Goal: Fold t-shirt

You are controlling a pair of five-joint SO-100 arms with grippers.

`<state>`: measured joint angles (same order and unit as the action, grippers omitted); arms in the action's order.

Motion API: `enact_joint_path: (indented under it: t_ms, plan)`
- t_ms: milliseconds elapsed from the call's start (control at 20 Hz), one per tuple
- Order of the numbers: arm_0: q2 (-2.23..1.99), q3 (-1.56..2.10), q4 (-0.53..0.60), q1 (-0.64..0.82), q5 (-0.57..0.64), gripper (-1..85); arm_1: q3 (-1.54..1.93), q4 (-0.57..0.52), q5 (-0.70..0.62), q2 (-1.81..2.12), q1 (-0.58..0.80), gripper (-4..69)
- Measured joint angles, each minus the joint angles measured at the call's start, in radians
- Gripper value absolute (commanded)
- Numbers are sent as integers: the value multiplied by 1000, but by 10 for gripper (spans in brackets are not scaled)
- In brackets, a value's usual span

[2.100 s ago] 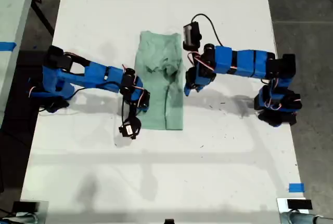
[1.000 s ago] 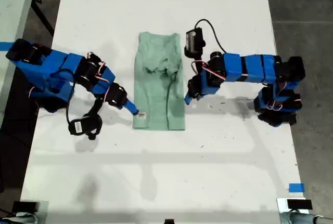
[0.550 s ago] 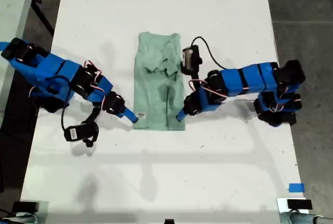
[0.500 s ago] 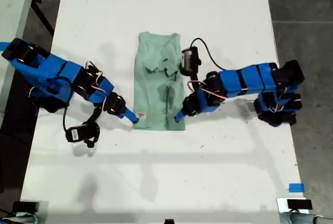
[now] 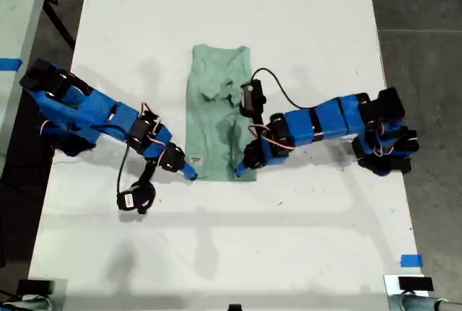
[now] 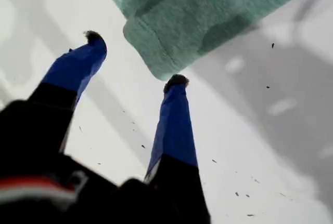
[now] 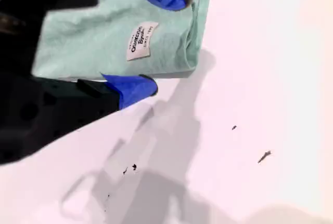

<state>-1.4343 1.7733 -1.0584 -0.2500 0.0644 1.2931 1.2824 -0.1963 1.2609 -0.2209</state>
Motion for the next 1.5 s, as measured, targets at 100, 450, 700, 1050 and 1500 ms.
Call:
enact_joint_path:
  t_ms: [100, 450, 700, 1050, 1500]
  plan:
    - [80, -3, 12, 0, -14, 282, 0, -46, -2, -64, 0, 272]
    - [176, -55, 14, 37, -41, 281, 0, -146, -3, -163, 0, 265]
    - [169, -81, -18, 37, -40, 277, -11, -124, -8, -163, 0, 266]
    - [-23, -124, -207, 40, -18, 277, -232, 124, -43, -163, 0, 266]
    - [86, -132, -133, 40, -15, 263, -163, 144, -46, -163, -3, 260]
